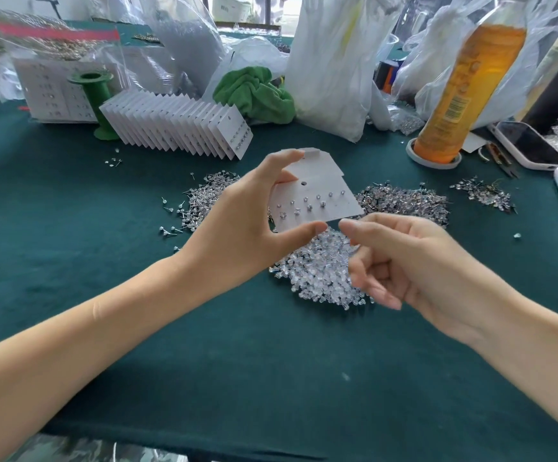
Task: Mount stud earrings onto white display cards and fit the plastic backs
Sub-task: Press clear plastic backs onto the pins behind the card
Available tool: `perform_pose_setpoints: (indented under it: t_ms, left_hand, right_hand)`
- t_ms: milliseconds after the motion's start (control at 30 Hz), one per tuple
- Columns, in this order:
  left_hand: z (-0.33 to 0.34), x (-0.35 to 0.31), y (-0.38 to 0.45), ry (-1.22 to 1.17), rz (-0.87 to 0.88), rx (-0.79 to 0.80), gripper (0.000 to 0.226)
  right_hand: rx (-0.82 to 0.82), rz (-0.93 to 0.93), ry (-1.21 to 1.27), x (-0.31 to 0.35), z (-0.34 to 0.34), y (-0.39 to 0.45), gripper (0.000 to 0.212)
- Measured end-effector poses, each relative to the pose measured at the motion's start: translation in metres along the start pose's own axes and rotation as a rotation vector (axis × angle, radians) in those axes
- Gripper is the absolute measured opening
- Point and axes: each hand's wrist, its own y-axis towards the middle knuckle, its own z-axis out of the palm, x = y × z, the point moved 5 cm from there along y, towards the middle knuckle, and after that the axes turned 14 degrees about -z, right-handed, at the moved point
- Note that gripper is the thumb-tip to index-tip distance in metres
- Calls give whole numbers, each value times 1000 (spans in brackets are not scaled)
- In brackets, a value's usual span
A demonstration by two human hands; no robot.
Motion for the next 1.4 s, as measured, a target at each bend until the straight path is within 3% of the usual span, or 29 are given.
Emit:
perform_pose_setpoints:
  t_ms: [100,167,533,900,1200,1400]
  left_hand:
    - [-4,-4,-2,-18,14,-24,75]
    - [-4,-7,-4,-18,24,-30,74]
    - [4,-16,-13,13,92,-58,78]
    - [5,-21,-18,50,148,-85,77]
    - [5,-23,-20,35,153,-82,74]
    - [6,-22,-19,53,164,-89,74]
  right_hand:
    - [-24,29,67,-4,3,1,48]
    - [-48,24,99,-5,4,2,53]
    - [-155,-78,115,-3,6,4,14]
    - [-205,-92,12,-4,2,5,30]
    - [-232,-123,22,-7,-1,7,8]
    - [-241,-135,82,-7,-1,8,29]
